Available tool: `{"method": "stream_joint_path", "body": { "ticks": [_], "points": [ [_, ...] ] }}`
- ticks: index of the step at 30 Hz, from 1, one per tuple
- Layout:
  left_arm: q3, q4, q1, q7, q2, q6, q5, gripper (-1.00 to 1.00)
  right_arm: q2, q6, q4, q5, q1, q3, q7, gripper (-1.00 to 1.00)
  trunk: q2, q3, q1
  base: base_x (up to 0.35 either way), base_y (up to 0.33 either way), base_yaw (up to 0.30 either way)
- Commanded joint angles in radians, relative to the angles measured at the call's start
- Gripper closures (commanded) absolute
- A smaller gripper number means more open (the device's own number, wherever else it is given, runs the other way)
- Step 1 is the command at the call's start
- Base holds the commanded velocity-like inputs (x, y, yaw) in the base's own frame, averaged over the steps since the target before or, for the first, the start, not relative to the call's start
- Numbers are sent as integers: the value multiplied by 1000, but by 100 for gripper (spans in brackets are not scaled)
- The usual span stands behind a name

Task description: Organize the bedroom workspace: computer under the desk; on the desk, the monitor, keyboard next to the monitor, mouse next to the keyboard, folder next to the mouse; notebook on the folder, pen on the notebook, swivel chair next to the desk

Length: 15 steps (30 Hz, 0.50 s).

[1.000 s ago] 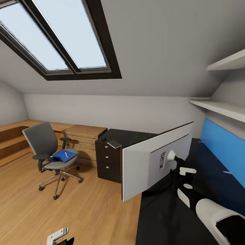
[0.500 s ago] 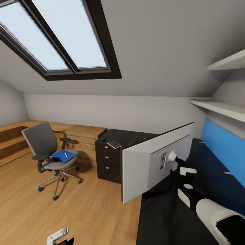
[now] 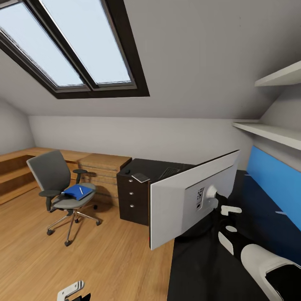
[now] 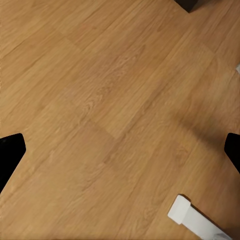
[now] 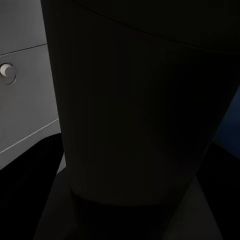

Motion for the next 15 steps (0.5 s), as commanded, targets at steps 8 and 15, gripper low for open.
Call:
{"method": "stream_joint_path", "body": {
  "ticks": [8, 15],
  "points": [
    [-3, -2, 0, 9, 1, 1, 10, -100, 0, -2, 0, -9, -1, 11, -3, 100, -1, -1, 0, 0, 0, 0],
    [-3, -2, 0, 9, 1, 1, 10, -100, 0, -1, 0, -9, -1, 11, -3, 100, -1, -1, 0, 0, 0, 0]
  ]
}}
